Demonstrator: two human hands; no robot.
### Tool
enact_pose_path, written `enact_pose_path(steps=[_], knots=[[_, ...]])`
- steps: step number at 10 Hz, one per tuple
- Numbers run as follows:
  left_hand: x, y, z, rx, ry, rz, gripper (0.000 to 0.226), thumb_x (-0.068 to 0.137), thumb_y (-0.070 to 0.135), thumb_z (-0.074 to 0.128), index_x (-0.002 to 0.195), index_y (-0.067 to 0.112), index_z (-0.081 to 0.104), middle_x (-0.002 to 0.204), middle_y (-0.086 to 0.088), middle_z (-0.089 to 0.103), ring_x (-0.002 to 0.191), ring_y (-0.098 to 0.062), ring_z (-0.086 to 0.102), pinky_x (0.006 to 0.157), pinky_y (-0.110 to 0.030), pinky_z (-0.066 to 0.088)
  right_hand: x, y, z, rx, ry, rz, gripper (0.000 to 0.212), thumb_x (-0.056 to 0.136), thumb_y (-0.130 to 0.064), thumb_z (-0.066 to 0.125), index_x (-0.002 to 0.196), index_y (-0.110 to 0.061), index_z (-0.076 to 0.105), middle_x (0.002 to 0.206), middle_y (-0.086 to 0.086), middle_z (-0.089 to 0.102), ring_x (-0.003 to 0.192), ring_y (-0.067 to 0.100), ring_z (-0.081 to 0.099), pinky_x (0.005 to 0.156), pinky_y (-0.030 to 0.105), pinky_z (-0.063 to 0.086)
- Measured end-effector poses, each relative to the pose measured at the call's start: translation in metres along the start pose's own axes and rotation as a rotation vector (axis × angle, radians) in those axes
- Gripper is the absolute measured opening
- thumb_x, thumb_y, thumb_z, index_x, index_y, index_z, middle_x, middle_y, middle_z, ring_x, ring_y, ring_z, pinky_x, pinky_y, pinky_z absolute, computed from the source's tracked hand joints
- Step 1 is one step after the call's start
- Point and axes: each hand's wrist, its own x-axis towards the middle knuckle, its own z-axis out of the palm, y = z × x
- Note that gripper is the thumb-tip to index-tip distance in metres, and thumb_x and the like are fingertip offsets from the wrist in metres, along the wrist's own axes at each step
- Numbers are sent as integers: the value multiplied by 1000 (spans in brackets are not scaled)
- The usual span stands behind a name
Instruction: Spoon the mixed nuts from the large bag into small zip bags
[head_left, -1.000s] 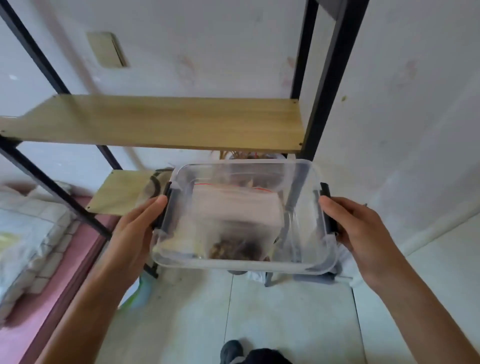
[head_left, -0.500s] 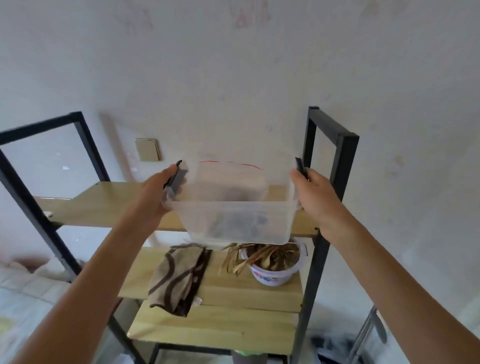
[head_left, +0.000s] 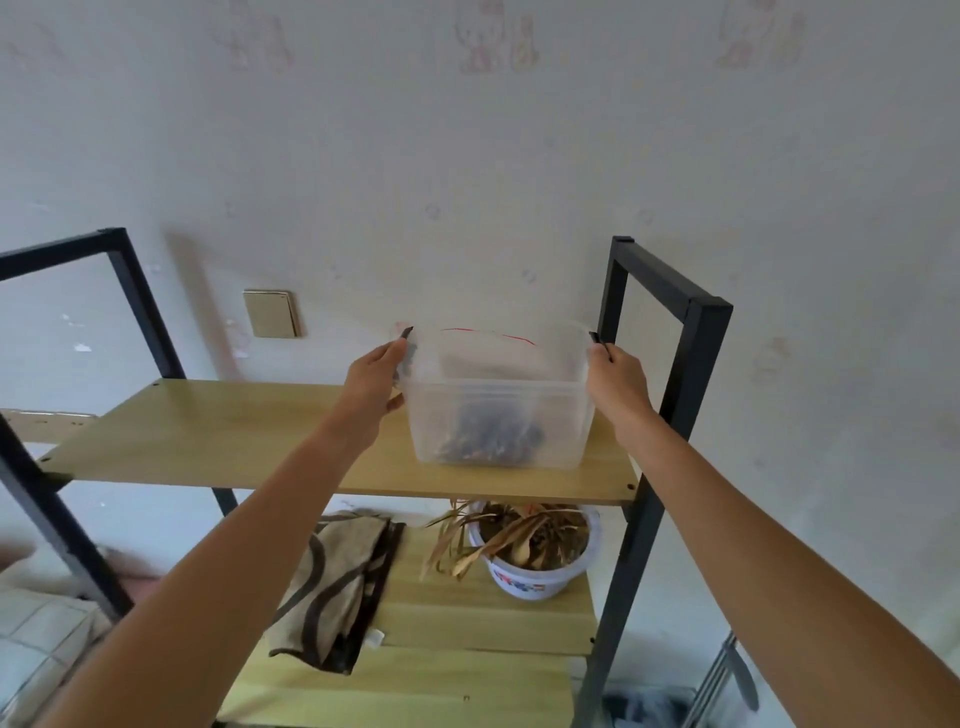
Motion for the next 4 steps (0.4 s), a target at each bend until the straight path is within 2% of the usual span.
enact_pose_path(steps=[1,2,3,4], knots=[[-7,13,0,115,34,74,23,105,35,60,111,18,73,107,-6,67,101,-23,60,84,-35,53,-8,-12,-7,-79,-41,-23,29,110,-34,33,123,-18,54,112,6,50,94,22,54,67,26,42],[-20,29,-3,385,160,278,34,101,37,65,126,15,69,124,-5,69,120,-22,63,102,-37,51,-27,-23,-21,-145,-42,-268,35,107,-39,46,130,-15,53,128,2,41,113,21,50,89,33,45],[-59,56,-4,478,109,480,27,99,32,69,124,23,69,121,8,72,112,2,64,96,-15,48,-75,-42,-52,-153,-174,-438,45,102,-42,59,141,-21,53,138,-15,46,127,3,44,106,23,39],[-111,52,-13,422,-15,577,23,98,27,69,121,22,71,116,13,74,108,4,68,89,-16,54,-129,-42,-101,-71,-197,-586,46,96,-52,60,135,-28,62,135,-20,62,124,-1,58,99,11,49]])
